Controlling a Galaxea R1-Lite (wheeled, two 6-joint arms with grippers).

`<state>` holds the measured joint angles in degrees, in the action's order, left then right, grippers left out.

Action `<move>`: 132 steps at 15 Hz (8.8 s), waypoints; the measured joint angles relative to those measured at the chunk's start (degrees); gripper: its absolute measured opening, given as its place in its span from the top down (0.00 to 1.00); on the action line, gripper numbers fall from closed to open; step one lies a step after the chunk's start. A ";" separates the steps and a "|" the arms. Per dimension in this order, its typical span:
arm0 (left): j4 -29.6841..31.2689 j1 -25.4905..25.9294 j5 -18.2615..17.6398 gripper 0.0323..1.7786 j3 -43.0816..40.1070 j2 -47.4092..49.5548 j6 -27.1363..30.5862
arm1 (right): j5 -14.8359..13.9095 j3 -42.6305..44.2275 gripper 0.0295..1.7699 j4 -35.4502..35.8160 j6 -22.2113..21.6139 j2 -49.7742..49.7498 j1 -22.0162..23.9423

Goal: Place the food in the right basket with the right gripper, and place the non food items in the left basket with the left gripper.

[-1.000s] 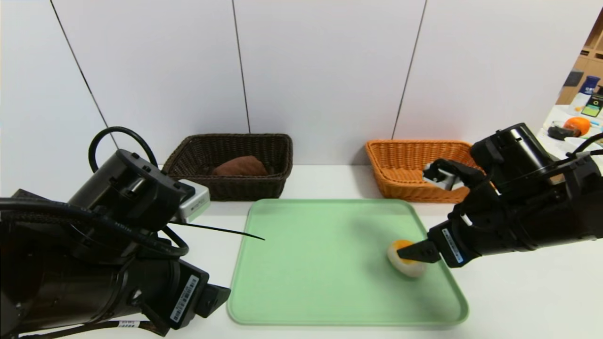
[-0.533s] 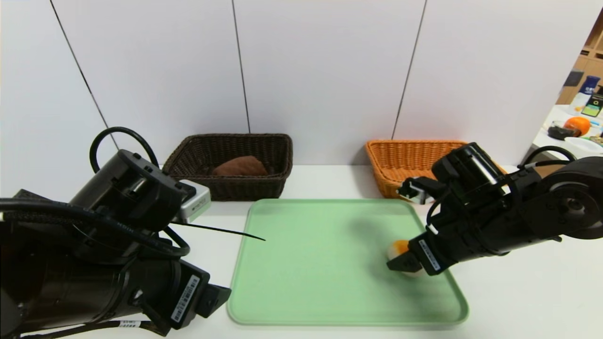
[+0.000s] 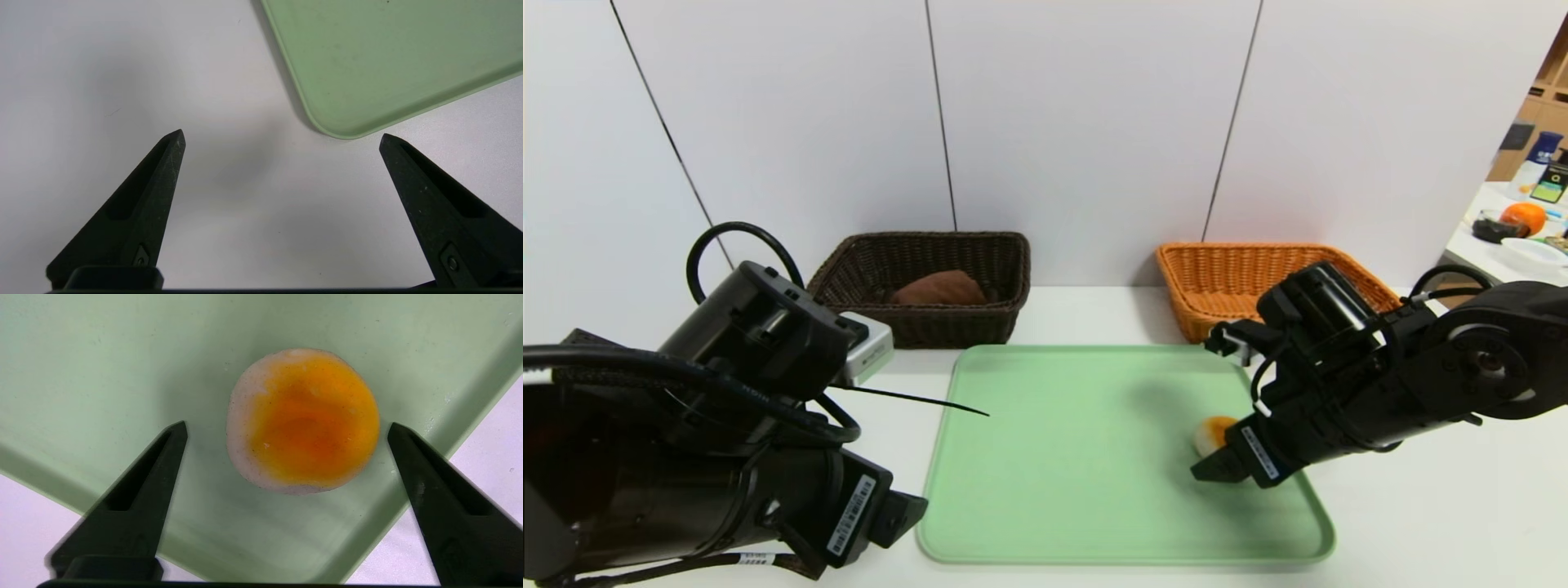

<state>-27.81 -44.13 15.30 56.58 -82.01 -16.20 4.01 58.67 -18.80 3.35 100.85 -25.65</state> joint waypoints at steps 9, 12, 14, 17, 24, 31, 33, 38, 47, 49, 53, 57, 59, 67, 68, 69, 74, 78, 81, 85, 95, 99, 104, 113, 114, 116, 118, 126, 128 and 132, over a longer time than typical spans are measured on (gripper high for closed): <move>0.11 0.01 0.05 0.05 0.12 -0.35 -0.02 | -0.07 0.17 0.98 0.20 -0.13 -0.22 -0.09; 0.11 0.00 0.05 0.05 0.10 -0.29 -0.05 | -1.78 0.87 0.98 0.12 -0.16 -1.02 -0.04; 0.11 0.01 0.02 0.05 0.04 -0.18 -0.02 | -2.72 1.68 0.98 0.12 -0.13 -1.77 0.13; 0.09 0.01 -0.01 0.05 0.04 0.00 -0.06 | -2.83 4.61 0.98 0.01 -0.24 -3.85 1.27; 0.09 0.01 0.02 0.05 -0.11 0.48 -0.13 | -4.01 14.56 0.98 2.43 -0.57 -9.23 5.60; 0.09 0.00 -0.06 0.05 0.30 1.50 0.33 | -4.75 22.16 0.98 8.72 -0.51 0.28 16.36; 0.11 0.01 -0.04 0.05 0.37 1.79 0.06 | -4.72 24.17 0.98 8.85 -0.55 4.99 18.98; 0.11 0.01 0.00 0.05 0.37 1.88 0.05 | -4.53 28.87 0.98 10.73 -1.99 13.51 22.43; 1.71 0.09 -0.30 0.05 -0.05 1.46 0.09 | -4.63 32.37 0.98 10.86 -2.28 19.49 23.22; 1.73 0.09 -0.30 0.05 -0.07 1.41 0.06 | -4.63 32.54 0.98 10.86 -2.28 19.87 23.22; 1.77 0.04 -0.41 0.05 -0.07 1.35 0.06 | -4.63 33.19 0.72 9.74 -2.30 19.91 23.22; 1.77 0.09 -0.39 0.05 -0.07 1.37 0.05 | -4.63 33.35 0.45 9.96 -2.34 19.90 23.22; 1.77 0.09 -0.39 0.05 -0.07 1.37 0.06 | -4.63 33.94 0.35 9.76 -2.30 19.87 23.22; 1.77 0.04 -0.48 0.05 0.01 1.39 0.06 | -4.64 35.27 0.15 9.40 -2.23 19.43 23.22; 1.77 0.04 -0.45 0.05 0.04 1.39 0.06 | -4.63 35.27 0.14 9.07 -2.17 19.35 23.22; 1.77 0.00 -0.45 0.05 0.04 1.39 0.09 | -4.63 35.32 0.12 8.89 -2.19 19.27 23.15; 1.77 0.04 -0.41 0.05 0.06 1.44 -0.02 | -4.61 35.89 0.08 8.41 -2.17 18.82 23.11; 1.77 0.23 0.05 0.05 1.17 1.85 0.02 | -4.25 37.83 0.06 2.51 -3.11 16.40 22.81; 1.73 1.19 1.37 0.05 4.34 3.16 0.55 | -4.11 37.58 0.05 -3.25 -3.46 11.67 21.74; 1.43 2.57 11.62 0.05 9.08 4.58 1.24 | -4.01 35.54 0.04 -11.54 -3.79 2.07 20.59; -8.46 9.92 12.86 0.05 9.48 18.09 1.49 | -3.90 16.21 0.04 -22.89 -3.49 -29.99 17.63; -13.25 13.73 12.84 0.05 3.73 28.76 7.41 | -3.96 11.62 0.04 -28.17 -3.35 -40.69 17.05; -14.60 24.37 12.20 0.05 -0.49 38.52 11.24 | -4.22 8.33 0.04 -30.23 -3.11 -49.86 16.92; -13.46 41.08 11.54 0.05 -9.09 52.69 20.74 | -3.90 4.50 0.04 -32.28 -2.94 -60.94 22.27; -12.35 42.09 10.63 0.05 -10.24 54.36 21.46 | -3.79 4.19 0.04 -32.24 -2.69 -61.94 23.42; -10.75 43.09 8.01 0.05 -13.09 57.45 22.39 | -3.30 3.17 0.04 -32.27 -1.76 -64.34 25.16; -10.47 43.40 7.49 0.05 -15.43 59.97 22.56 | -2.86 1.52 0.04 -32.44 -1.21 -67.17 25.67; -10.39 43.61 4.99 0.05 -21.74 66.55 22.65 | -0.46 -6.30 0.04 -33.40 0.50 -77.96 26.59; -9.46 43.61 4.38 0.05 -22.87 67.87 22.64 | 1.80 -8.95 0.04 -32.83 2.16 -81.46 27.03; -3.75 44.31 0.55 0.05 -25.82 69.28 22.17 | 5.39 -13.36 0.04 -24.28 1.85 -85.66 27.73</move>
<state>-31.56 0.18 15.85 30.76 -12.73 5.97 9.40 45.31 -43.08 5.21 15.19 2.08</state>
